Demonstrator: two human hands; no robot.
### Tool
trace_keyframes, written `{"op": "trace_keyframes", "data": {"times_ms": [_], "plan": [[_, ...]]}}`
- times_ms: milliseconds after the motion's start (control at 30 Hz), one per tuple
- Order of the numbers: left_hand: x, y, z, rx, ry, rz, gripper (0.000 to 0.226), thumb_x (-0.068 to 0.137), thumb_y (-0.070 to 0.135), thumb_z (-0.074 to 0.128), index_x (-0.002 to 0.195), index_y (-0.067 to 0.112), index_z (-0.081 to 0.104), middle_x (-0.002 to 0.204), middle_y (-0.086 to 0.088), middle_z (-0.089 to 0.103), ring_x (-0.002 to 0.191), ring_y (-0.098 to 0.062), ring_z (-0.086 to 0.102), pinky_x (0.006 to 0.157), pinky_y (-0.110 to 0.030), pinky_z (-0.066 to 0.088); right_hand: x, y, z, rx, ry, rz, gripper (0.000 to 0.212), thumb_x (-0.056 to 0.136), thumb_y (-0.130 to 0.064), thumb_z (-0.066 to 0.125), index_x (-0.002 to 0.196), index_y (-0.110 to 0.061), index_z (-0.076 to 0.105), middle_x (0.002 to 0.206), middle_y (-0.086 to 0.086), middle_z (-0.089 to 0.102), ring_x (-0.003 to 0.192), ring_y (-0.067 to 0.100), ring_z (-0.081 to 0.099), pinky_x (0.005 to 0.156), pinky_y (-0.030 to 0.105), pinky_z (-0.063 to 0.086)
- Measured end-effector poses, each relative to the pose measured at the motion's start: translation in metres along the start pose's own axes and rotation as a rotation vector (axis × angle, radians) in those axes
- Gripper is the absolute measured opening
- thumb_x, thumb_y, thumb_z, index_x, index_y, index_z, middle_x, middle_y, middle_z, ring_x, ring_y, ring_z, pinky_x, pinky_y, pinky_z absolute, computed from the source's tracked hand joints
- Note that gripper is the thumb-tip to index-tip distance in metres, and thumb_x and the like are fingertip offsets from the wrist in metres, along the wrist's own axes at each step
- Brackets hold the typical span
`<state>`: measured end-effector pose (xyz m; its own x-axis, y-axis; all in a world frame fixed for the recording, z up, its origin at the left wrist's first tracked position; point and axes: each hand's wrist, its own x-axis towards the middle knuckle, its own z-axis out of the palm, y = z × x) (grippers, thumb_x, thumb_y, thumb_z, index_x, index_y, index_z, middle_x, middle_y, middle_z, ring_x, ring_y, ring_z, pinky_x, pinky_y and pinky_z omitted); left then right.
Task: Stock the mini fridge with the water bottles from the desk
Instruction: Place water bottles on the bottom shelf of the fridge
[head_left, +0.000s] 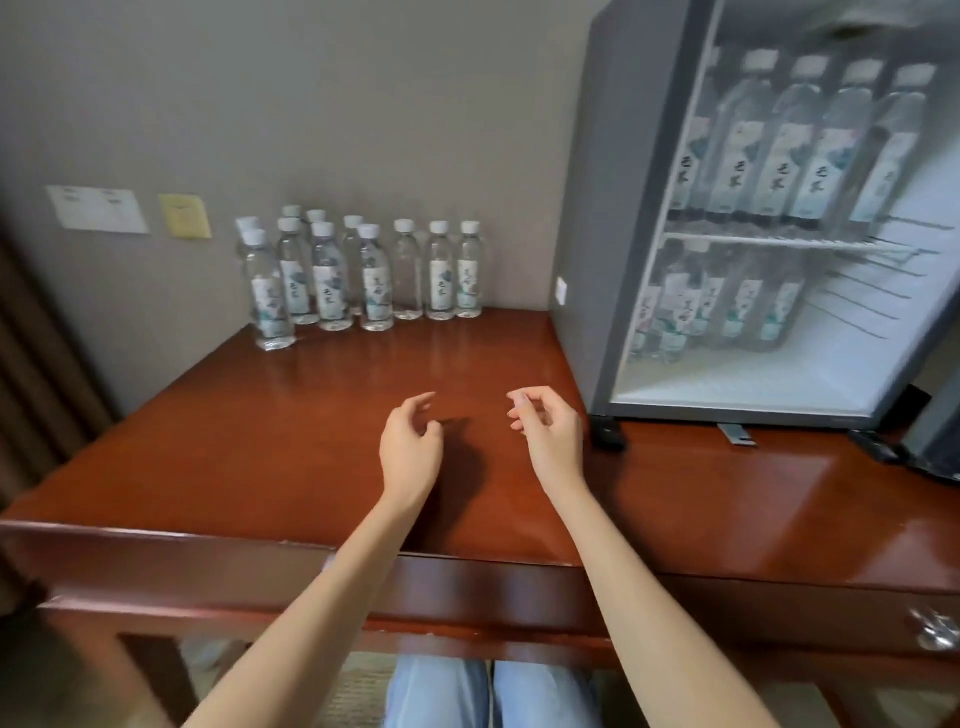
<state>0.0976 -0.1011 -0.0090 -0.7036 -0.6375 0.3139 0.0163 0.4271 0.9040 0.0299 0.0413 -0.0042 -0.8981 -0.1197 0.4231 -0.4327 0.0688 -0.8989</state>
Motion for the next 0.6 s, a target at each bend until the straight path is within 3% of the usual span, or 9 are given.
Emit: {"op": "trace_keyframes", "data": {"times_ms": [300,433,600], "plan": [[0.041,-0.069,-0.159,0.011,0.348,-0.129,0.040,0.083,-0.004,0.049,0.118,0.010,0.063,0.117,-0.005,0.066,0.109,-0.020,0.061,0.101,-0.037,0.046,-0.023,-0.035,0.163,0.200,-0.253,0.058,0.008,0.094,-0.016,0.060,0.089,-0.015,0.067,0.070,-0.004,0.064,0.061,0.005,0.059,0.066,0.028,0.051],[0.057,-0.077,-0.175,-0.019,0.403,-0.133,0.038,0.083,-0.004,0.050,0.115,0.011,0.064,0.113,-0.003,0.066,0.105,-0.017,0.062,0.094,-0.029,0.047,-0.020,-0.041,0.204,0.252,-0.305,0.077,0.009,0.094,-0.013,0.060,0.089,-0.018,0.066,0.073,-0.001,0.064,0.063,0.005,0.059,0.061,0.018,0.047],[0.088,-0.086,-0.168,-0.003,0.386,-0.100,0.033,0.084,0.003,0.058,0.116,0.013,0.064,0.112,-0.001,0.066,0.097,-0.010,0.062,0.088,-0.023,0.047,0.002,-0.031,0.237,0.280,-0.299,0.115,0.006,0.093,-0.016,0.061,0.097,-0.017,0.065,0.081,0.001,0.066,0.064,0.001,0.060,0.064,0.018,0.047]]}}
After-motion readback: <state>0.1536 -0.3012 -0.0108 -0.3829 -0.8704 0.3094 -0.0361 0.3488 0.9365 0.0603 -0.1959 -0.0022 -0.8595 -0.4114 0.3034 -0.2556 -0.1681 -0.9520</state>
